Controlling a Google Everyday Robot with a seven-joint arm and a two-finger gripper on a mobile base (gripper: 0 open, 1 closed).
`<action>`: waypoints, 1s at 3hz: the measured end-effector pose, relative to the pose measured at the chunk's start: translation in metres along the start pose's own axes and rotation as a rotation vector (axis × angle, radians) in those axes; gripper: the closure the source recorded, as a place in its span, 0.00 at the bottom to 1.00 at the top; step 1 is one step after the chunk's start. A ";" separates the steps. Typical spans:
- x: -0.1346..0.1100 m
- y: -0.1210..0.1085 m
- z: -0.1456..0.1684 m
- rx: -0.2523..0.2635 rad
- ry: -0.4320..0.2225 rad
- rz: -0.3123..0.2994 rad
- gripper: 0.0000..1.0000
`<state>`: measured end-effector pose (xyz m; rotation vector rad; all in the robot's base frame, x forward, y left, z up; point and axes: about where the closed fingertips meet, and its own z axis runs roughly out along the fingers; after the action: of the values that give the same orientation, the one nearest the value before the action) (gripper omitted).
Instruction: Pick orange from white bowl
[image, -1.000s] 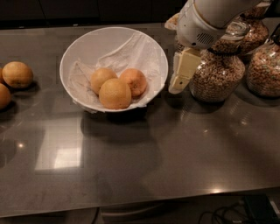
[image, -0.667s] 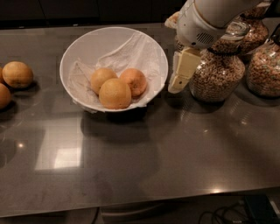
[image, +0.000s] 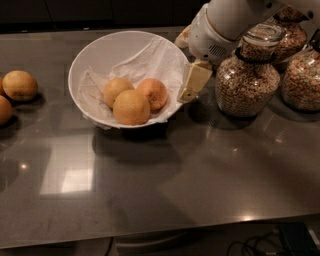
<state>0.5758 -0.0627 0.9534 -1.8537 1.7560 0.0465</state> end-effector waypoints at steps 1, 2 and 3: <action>-0.003 -0.004 0.011 -0.010 -0.007 -0.006 0.25; -0.007 -0.007 0.019 -0.013 -0.022 -0.030 0.24; -0.017 -0.011 0.025 -0.016 -0.119 -0.094 0.25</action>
Offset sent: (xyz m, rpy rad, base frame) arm 0.0200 0.0207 -0.0147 0.0158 -0.0131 0.0692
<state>0.5927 -0.0372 0.9435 -1.9023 1.5909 0.1314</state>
